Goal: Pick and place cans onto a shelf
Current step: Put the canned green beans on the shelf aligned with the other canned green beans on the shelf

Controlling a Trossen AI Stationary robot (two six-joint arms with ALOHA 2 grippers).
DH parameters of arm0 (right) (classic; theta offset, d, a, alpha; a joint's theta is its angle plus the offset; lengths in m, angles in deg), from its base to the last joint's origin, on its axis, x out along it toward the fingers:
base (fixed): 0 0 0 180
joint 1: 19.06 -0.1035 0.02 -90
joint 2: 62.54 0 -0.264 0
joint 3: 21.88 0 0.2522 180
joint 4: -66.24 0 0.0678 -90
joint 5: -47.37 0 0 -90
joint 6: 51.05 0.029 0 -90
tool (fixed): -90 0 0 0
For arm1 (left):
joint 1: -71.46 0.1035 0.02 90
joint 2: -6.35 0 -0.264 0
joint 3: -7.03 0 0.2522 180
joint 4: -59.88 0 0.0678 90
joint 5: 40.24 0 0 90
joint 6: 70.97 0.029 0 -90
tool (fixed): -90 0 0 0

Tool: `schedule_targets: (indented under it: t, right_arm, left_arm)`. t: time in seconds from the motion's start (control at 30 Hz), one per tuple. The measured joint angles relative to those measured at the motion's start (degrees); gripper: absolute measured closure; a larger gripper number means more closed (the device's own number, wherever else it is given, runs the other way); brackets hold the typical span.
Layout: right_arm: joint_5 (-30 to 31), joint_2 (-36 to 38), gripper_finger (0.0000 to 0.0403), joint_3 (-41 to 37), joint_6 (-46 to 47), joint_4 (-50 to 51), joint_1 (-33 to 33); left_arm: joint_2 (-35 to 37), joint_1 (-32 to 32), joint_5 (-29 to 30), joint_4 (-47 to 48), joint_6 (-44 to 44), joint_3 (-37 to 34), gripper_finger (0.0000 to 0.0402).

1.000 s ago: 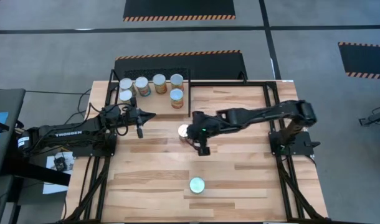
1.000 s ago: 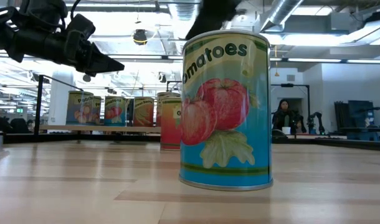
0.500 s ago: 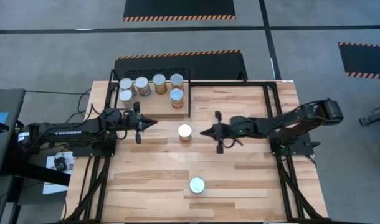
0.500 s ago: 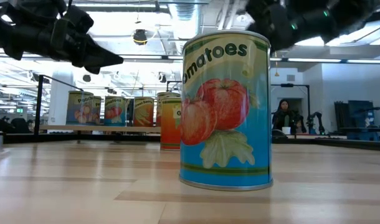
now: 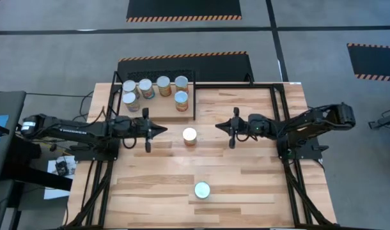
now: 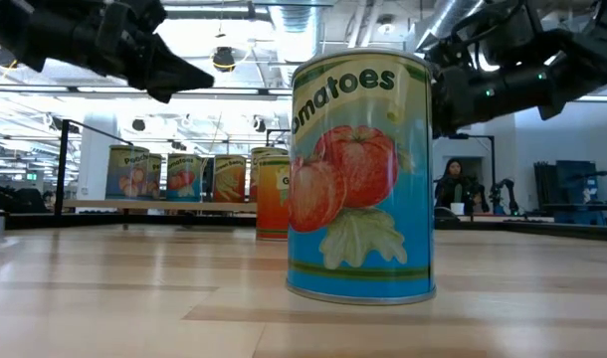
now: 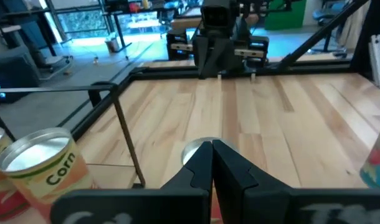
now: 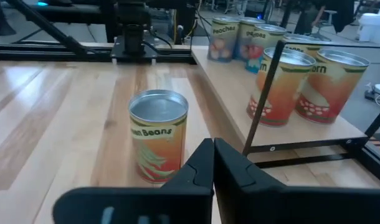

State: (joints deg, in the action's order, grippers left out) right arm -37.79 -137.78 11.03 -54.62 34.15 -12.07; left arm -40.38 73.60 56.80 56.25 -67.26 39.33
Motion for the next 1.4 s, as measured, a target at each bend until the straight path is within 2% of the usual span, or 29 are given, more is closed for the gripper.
schedule_targets:
  t: [0.17, 0.4, 0.77, 0.83, 1.0, 1.27, 1.4]
  right_arm:
    - [0.0, 0.0, 0.039, -0.8, 0.1, -1.0, 0.2]
    - [0.0, -2.0, 0.0381, -1.3, 0.6, -1.6, 0.2]
    - [-0.1, -11.4, 0.0386, -1.3, 2.0, -10.4, 0.2]
    - [-0.1, -12.2, 0.0383, -1.3, 2.1, -10.6, 0.2]
    - [-0.1, -12.2, 0.0381, -1.2, 2.1, -10.9, 0.2]
    - [-0.1, -11.7, 0.0384, -1.2, 2.1, -11.2, 0.2]
    - [-0.1, -11.7, 0.038, -1.2, 2.2, -11.3, 0.2]
  left_arm:
    - [-7.9, -2.6, 1.4, -0.1, -0.1, 5.0, 0.0402]
    - [-20.8, -5.4, 1.4, -0.1, -1.4, 12.9, 0.0399]
    - [-39.0, -8.7, 1.5, 0.0, 1.3, 22.4, 0.035]
    - [-41.4, -8.7, 3.7, -0.1, 1.2, 23.3, 0.034]
    - [-44.7, -8.9, 11.4, 0.2, 2.1, 24.7, 0.0323]
    - [-45.4, -8.9, 17.8, 2.8, 2.9, 25.0, 0.0322]
    - [-45.4, -8.9, 18.2, 5.0, 3.3, 25.0, 0.0333]
